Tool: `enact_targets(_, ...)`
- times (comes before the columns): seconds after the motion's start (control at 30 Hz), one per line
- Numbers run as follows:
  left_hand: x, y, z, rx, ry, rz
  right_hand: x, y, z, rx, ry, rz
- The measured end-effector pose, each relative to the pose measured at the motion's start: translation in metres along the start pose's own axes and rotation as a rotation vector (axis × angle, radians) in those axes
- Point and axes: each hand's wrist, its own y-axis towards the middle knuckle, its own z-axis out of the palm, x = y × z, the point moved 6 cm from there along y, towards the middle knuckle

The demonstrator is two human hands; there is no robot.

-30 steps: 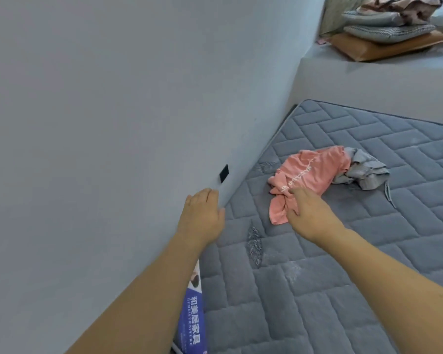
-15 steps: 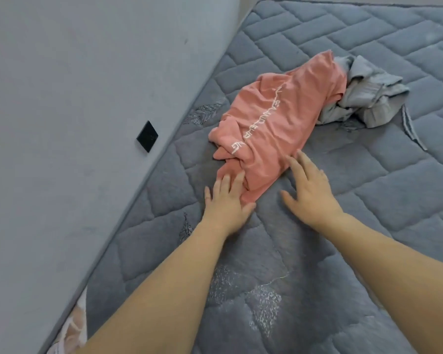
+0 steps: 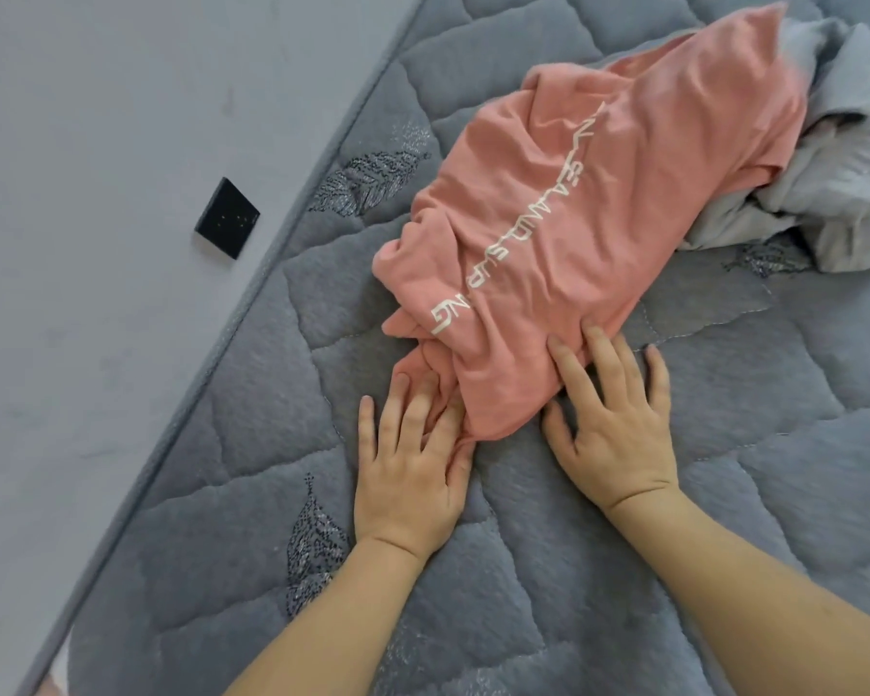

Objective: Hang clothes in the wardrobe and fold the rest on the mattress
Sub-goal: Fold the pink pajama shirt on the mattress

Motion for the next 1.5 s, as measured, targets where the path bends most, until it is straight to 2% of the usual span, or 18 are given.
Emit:
enact_targets(0.33, -0.002, -0.002, -0.003, -0.106, -0.119, 0.053, -0.002, 0.0, -0.002, -0.098, 0.047, -0.008)
enact_targets(0.63, 0.002, -0.006, -0.018, -0.194, -0.237, -0.006, 0.001, 0.01, -0.006, -0.136, 0.027, 0.006)
enact_targets(0.73, -0.002, -0.011, -0.033, -0.213, -0.17, 0.024, 0.015, -0.011, -0.022, -0.162, 0.08, -0.001)
enact_targets(0.8, -0.011, -0.027, -0.042, -0.156, -0.099, 0.054, 0.023, -0.048, -0.038, -0.154, 0.124, 0.053)
enact_targets(0.9, -0.034, -0.098, -0.052, 0.01, -0.107, 0.1, 0.035, -0.127, -0.06, -0.074, 0.094, 0.027)
enact_targets(1.0, -0.051, -0.184, -0.067, 0.403, -0.226, 0.137, 0.052, -0.193, -0.095, 0.082, 0.104, -0.047)
enact_targets(1.03, -0.048, -0.201, -0.08, 0.497, -0.303, 0.071, 0.056, -0.205, -0.108, 0.176, 0.188, 0.0)
enact_targets(1.07, -0.043, -0.21, -0.1, 0.519, -0.405, -0.03, 0.061, -0.215, -0.123, 0.282, 0.303, 0.093)
enact_targets(1.13, -0.029, -0.206, -0.154, 0.365, -0.649, -0.242, 0.07, -0.222, -0.155, 0.414, 0.49, 0.268)
enact_targets(1.17, -0.023, -0.202, -0.183, 0.257, -0.711, -0.317, 0.08, -0.223, -0.173, 0.445, 0.517, 0.262)
enact_targets(1.27, -0.006, -0.194, -0.26, 0.069, -0.64, -0.415, 0.117, -0.23, -0.225, 0.638, 0.562, 0.17)
enact_targets(1.3, -0.002, -0.194, -0.279, 0.036, -0.578, -0.424, 0.125, -0.237, -0.239, 0.751, 0.496, 0.14)
enact_targets(1.37, 0.008, -0.2, -0.309, -0.028, -0.5, -0.466, 0.124, -0.255, -0.259, 0.943, 0.211, 0.07)
enact_targets(1.43, 0.021, -0.21, -0.324, -0.064, -0.444, -0.554, 0.108, -0.27, -0.276, 0.994, 0.018, 0.086)
enact_targets(1.47, 0.029, -0.215, -0.327, -0.074, -0.407, -0.599, 0.1, -0.275, -0.284, 0.98, 0.01, 0.147)
enact_targets(1.5, 0.035, -0.219, -0.33, -0.074, -0.373, -0.655, 0.091, -0.279, -0.289, 0.976, 0.101, 0.246)
